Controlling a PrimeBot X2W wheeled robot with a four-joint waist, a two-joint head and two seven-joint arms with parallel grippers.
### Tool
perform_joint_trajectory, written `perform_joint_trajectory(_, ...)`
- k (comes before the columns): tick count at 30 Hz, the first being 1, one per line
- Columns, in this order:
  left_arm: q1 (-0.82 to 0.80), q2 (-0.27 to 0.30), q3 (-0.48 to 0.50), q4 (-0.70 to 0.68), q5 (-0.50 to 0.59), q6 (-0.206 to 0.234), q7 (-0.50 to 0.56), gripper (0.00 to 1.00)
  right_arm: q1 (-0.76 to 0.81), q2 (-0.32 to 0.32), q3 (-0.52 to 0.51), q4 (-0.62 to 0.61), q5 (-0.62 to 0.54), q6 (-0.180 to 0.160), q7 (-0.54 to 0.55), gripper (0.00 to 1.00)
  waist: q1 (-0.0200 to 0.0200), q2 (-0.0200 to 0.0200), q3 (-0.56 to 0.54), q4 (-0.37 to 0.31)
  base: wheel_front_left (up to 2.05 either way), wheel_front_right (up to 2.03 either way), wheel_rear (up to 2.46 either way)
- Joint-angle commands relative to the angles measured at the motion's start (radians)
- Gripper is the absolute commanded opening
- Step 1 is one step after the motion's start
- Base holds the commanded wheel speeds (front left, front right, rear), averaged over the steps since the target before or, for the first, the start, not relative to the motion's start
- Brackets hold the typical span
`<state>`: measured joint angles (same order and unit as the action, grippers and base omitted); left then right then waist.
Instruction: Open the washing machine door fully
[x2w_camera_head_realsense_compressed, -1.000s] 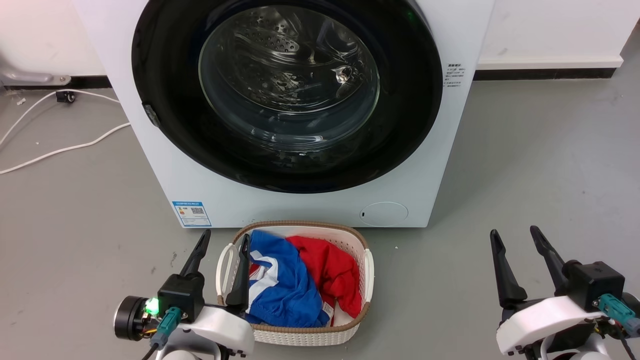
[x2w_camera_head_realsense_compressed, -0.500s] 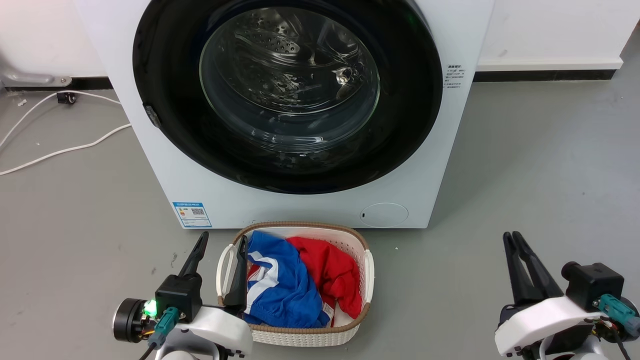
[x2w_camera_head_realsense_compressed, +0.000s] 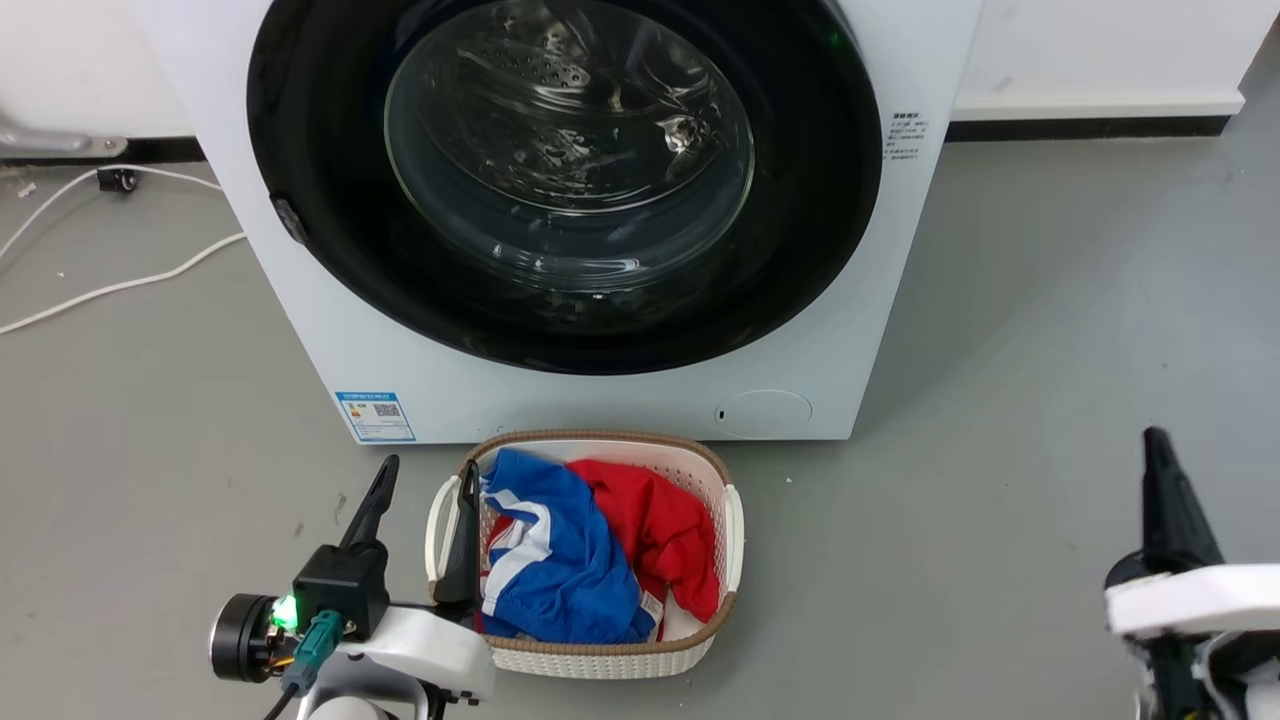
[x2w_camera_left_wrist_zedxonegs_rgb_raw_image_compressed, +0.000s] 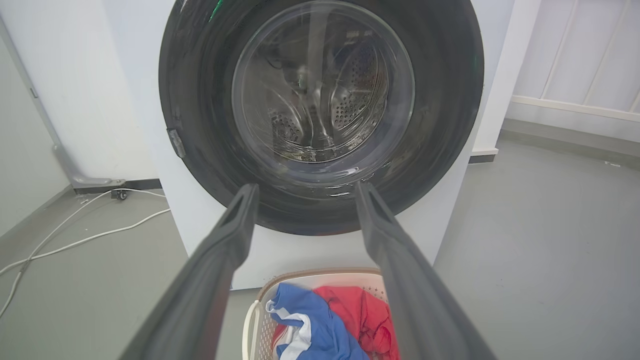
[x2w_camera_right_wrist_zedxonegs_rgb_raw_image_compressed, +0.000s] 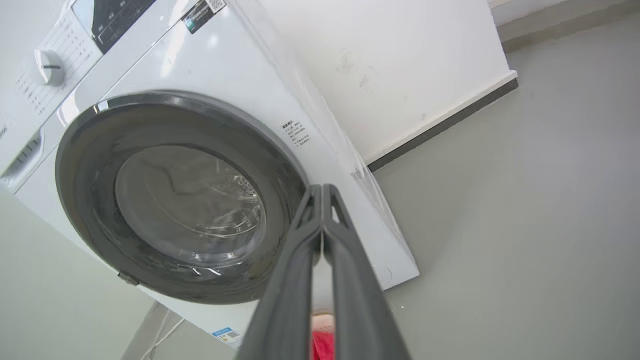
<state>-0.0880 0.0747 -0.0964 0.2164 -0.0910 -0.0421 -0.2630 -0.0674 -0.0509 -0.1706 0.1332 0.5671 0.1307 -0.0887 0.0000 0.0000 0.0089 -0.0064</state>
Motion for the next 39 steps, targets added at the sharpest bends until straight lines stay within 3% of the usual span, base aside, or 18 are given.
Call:
perform_joint_trajectory(1, -0.009, -0.003, 0.001, -0.004, 0.005, 0.005, -0.002, 1.0, -0.027, 0.001, -0.011, 0.016, 0.065, 0.0, -0.009, 0.0, 0.0, 0.0, 0.01, -0.001, 0.0, 0.0, 0.0)
perform_joint_trajectory(10, -0.061, -0.012, -0.006, -0.043, 0.009, 0.007, -0.002, 1.0, -0.214, 0.001, -0.13, 0.153, 0.589, 0.0, 0.018, 0.0, 0.0, 0.0, 0.113, 0.003, 0.0, 0.0, 0.0)
perform_joint_trajectory(14, -0.093, -0.014, -0.011, -0.063, 0.013, 0.009, -0.002, 1.0, -0.321, 0.001, -0.205, 0.204, 0.817, 0.0, 0.091, 0.0, 0.0, 0.0, 0.174, 0.005, 0.0, 0.0, 0.0)
perform_joint_trajectory(20, -0.145, -0.018, -0.019, -0.096, 0.016, 0.013, -0.002, 1.0, -0.509, -0.037, -0.29, 0.338, 1.049, 0.0, 0.239, 0.0, 0.0, 0.0, 0.257, 0.012, 0.0, 0.0, 0.0)
perform_joint_trajectory(29, -0.214, -0.022, -0.036, -0.134, 0.02, 0.013, -0.002, 1.0, -0.846, -0.188, -0.237, 0.628, 1.184, 0.0, 0.417, 0.0, 0.0, 0.0, 0.363, 0.029, 0.0, 0.0, 0.0)
perform_joint_trajectory(39, -0.269, -0.024, -0.061, -0.152, 0.027, 0.005, -0.002, 1.0, -1.207, -0.297, -0.028, 0.871, 1.125, 0.0, 0.623, 0.0, 0.0, 0.0, 0.438, 0.06, 0.0, 0.0, 0.0)
